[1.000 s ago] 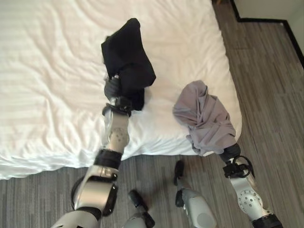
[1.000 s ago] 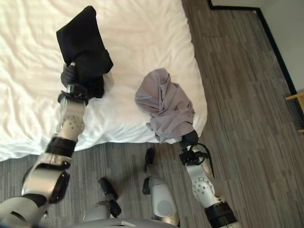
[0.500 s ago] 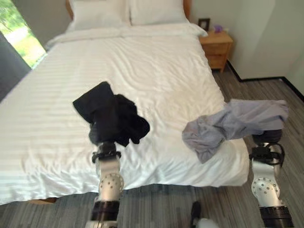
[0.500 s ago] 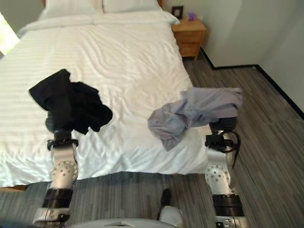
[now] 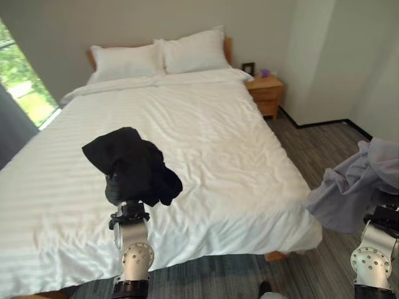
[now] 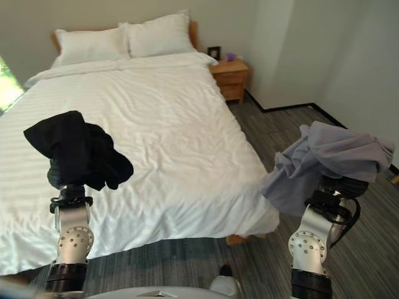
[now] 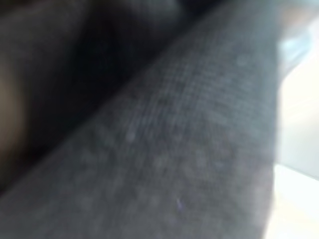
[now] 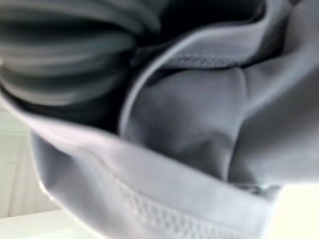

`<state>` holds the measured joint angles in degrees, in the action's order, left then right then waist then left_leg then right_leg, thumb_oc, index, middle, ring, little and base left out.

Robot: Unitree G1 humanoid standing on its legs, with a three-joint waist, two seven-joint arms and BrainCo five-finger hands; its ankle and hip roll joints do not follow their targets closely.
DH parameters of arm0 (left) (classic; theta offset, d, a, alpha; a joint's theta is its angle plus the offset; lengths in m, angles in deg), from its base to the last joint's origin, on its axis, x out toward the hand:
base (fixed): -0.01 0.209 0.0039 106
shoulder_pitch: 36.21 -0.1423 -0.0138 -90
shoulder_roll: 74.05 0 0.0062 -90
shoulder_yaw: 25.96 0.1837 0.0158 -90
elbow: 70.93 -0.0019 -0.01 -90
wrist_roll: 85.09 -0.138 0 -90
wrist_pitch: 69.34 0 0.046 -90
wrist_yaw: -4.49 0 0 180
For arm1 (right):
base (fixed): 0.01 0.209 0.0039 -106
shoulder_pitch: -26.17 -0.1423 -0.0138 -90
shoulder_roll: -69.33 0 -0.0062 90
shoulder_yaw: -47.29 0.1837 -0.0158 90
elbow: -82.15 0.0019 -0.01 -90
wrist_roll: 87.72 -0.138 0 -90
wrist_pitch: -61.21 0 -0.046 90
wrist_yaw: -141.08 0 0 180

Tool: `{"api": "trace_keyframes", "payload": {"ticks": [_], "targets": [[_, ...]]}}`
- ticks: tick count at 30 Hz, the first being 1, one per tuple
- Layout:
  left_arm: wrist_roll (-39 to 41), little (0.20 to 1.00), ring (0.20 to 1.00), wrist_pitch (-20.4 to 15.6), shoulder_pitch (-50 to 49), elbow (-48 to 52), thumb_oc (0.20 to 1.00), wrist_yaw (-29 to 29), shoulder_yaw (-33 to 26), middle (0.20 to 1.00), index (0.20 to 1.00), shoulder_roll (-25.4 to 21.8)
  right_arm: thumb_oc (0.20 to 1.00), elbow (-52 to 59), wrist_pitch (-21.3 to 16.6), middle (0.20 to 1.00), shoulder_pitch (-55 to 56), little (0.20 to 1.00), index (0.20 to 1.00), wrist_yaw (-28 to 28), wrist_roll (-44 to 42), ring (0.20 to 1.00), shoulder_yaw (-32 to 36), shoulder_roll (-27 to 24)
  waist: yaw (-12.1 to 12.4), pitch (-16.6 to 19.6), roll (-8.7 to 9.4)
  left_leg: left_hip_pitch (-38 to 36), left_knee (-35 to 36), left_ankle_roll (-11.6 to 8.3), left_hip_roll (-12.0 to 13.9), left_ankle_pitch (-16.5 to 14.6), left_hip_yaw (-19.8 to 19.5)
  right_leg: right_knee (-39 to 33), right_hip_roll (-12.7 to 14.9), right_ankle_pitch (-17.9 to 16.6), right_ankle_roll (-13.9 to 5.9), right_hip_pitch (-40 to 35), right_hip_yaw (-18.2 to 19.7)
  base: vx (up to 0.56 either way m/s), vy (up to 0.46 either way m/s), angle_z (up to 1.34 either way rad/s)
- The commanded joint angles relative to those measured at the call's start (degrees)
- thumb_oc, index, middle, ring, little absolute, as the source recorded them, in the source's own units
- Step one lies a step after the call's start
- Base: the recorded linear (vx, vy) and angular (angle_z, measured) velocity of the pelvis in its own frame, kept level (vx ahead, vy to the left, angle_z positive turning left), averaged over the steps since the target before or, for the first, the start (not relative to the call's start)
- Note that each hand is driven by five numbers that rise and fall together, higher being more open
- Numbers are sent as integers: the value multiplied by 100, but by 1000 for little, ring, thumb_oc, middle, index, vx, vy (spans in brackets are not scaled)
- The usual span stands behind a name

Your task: Pick up bed clothes into laundry basket.

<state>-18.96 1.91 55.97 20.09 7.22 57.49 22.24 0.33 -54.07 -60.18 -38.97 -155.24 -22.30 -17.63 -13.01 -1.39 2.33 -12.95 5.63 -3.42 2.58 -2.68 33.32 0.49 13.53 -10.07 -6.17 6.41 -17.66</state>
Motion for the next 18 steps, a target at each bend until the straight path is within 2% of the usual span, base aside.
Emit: {"api": "trace_keyframes", "payload": {"ticks": [1, 3, 4, 6, 7, 8, 9, 10, 11, 12, 13, 15, 16, 17, 18], "targets": [[-438, 200, 200, -251, 912, 325, 200, 269, -58, 200, 200, -726, 200, 459, -262, 200, -194, 200, 200, -78, 212, 200, 393, -213, -310, -278, 80, -155, -75, -33, 223, -192, -206, 75, 746, -783, -863, -327, 534, -109, 60, -31], [-473, 200, 200, -339, 1041, 310, 200, 240, -94, 200, 200, -859, 200, 437, -281, 200, -190, 200, 200, -60, 250, 200, 477, -245, -455, -358, 67, -49, -63, -45, 231, -164, 69, -60, 674, -1186, -883, -19, 682, -127, 20, -83], [-495, 200, 200, -374, 1073, 303, 200, 217, -64, 200, 200, -903, 200, 457, -314, 200, -179, 200, 200, -52, 290, 200, 444, -211, -467, -429, 23, -19, -63, -68, 290, -96, 259, -31, 753, -1248, -883, 130, 422, -158, -38, -154], [-574, 200, 200, -380, 1120, 296, 200, 157, -103, 200, 200, -1030, 200, 452, -340, 200, -211, 200, 200, -15, 299, 200, 386, -167, -364, -488, -78, 99, -65, -124, 501, 82, 563, 224, 994, -1067, -883, 165, -219, -151, -37, -149], [-579, 200, 200, -378, 1126, 296, 200, 151, -105, 200, 200, -1034, 200, 453, -344, 200, -216, 200, 200, -9, 304, 200, 383, -164, -371, -492, -84, 97, -64, -138, 519, 91, 559, 257, 986, -1032, -883, 170, -229, -189, -23, -124], [-627, 200, 200, -389, 1109, 267, 200, 93, -187, 200, 200, -1105, 200, 456, -351, 200, -277, 200, 200, 14, 268, 200, 269, -162, -308, -521, -136, 152, -77, -134, 679, 258, 865, 726, 1208, -701, -817, 18, -583, -213, -55, -123], [-563, 200, 200, -396, 1040, 289, 200, 93, -243, 200, 200, -1052, 200, 441, -355, 200, -360, 200, 200, 30, 266, 200, 204, -126, -241, -505, -142, 189, -95, -101, 745, 352, 1085, 1023, 1343, -632, -802, -116, -768, -255, -78, -106], [-525, 200, 200, -384, 957, 338, 200, 131, -289, 200, 200, -1049, 200, 433, -354, 200, -428, 200, 200, 22, 240, 200, 159, -106, -188, -495, -123, 178, -96, -117, 767, 366, 1150, 1041, 1343, -536, -787, -142, -732, -191, -137, -121], [-500, 200, 200, -403, 802, 420, 200, 139, -377, 200, 200, -1035, 200, 388, -385, 200, -556, 200, 200, 52, 226, 200, 56, -75, -1, -446, -109, 222, -124, -122, 825, 491, 1417, 1197, 1481, -545, -813, -321, -1050, -150, -166, -145], [-495, 200, 200, -370, 635, 536, 200, 172, -427, 200, 200, -1034, 200, 356, -379, 200, -628, 200, 200, 58, 213, 200, -4, -65, 89, -404, -76, 216, -126, -163, 876, 538, 1478, 1174, 1470, -539, -812, -430, -1073, -152, -282, -173], [-462, 200, 200, -379, 468, 593, 200, 173, -535, 200, 200, -1026, 200, 302, -381, 200, -738, 200, 200, 62, 198, 200, -110, -46, 285, -314, -31, 240, -150, -230, 970, 696, 1661, 1069, 1527, -573, -835, -639, -1322, -132, -301, -168], [-431, 200, 200, -368, 312, 661, 200, 213, -581, 200, 200, -1050, 200, 280, -391, 200, -780, 200, 200, 48, 167, 200, -182, -52, 390, -267, -2, 226, -166, -309, 1061, 799, 1740, 874, 1453, -623, -833, -791, -1354, -81, -262, -146], [-434, 200, 200, -415, 200, 697, 200, 174, -672, 200, 200, -1057, 200, 193, -382, 200, -885, 200, 200, 31, 127, 200, -318, -61, 552, -206, 50, 268, -274, -427, 1234, 922, 1871, 677, 1406, -621, -844, -942, -1506, -86, -434, -103], [-328, 200, 200, -432, 85, 686, 200, 168, -839, 200, 200, -1052, 200, 211, -359, 200, -989, 200, 200, -12, 93, 200, -465, -61, 708, -157, 105, 279, -411, -617, 1505, 1135, 1956, 380, 1214, -297, -789, -1059, -1565, -82, -456, -82], [-316, 200, 200, -429, 75, 687, 200, 175, -852, 200, 200, -1057, 200, 203, -361, 200, -991, 200, 200, -24, 82, 200, -475, -60, 732, -167, 81, 254, -451, -674, 1586, 1166, 1982, 363, 1143, -261, -756, -1075, -1549, -75, -675, -133]]}}
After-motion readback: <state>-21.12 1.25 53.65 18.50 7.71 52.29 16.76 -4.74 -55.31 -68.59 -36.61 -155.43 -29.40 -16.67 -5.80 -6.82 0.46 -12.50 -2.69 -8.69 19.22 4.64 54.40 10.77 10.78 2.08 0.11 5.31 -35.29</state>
